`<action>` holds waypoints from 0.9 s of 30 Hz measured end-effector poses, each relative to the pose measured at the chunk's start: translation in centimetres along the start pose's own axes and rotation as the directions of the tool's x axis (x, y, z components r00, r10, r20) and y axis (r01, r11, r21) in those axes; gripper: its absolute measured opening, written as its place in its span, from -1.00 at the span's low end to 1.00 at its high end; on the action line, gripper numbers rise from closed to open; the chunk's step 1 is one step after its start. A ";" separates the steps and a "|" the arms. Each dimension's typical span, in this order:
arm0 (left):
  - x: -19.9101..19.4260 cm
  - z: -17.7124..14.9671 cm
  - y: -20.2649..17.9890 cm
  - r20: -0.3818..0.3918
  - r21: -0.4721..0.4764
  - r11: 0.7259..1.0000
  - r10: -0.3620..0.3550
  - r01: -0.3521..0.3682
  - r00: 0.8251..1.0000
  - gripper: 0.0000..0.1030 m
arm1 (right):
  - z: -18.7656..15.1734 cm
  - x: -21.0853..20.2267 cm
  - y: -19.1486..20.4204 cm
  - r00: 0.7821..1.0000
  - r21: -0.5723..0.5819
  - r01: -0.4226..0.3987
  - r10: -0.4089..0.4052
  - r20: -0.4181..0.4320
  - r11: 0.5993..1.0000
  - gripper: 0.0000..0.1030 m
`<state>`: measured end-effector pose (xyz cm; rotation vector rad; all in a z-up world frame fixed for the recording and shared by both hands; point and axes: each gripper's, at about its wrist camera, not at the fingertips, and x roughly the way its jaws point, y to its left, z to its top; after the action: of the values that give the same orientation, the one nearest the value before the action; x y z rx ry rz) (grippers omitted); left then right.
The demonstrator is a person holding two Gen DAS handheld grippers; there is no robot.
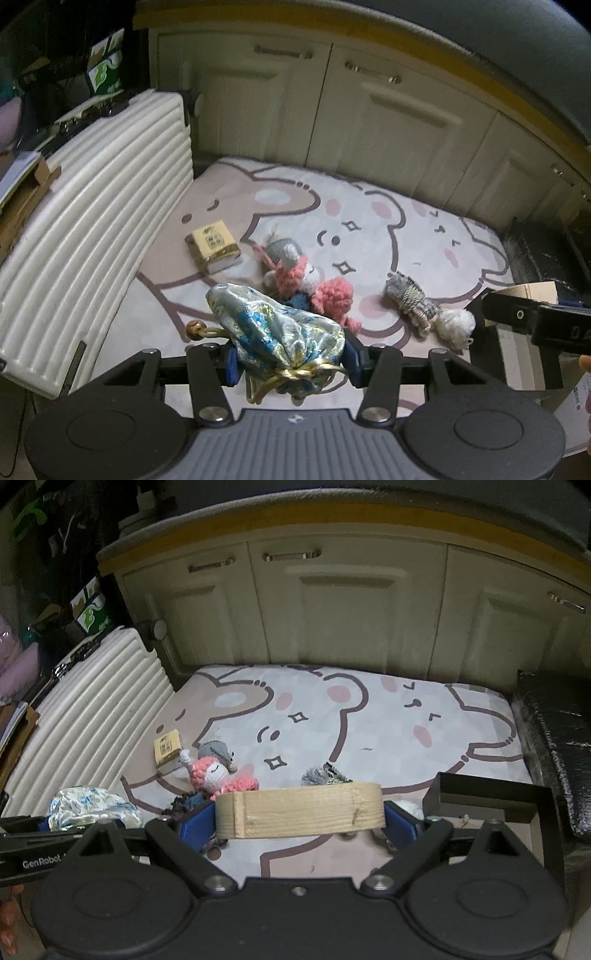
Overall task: Organize objects
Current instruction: 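Carry the pouch and wooden block with both tools over the black box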
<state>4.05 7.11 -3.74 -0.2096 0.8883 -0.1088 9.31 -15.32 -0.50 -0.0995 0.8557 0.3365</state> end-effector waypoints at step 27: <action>2.6 1.8 -12.8 0.043 0.055 0.996 -0.068 0.065 0.997 0.01 | -1.8 -3.5 -12.7 0.989 0.162 0.137 -0.144 0.035 0.977 0.83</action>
<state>7.01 -5.57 -1.76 -0.1913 0.8333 -0.1889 10.09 -28.54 0.40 -0.0030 0.8219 0.1365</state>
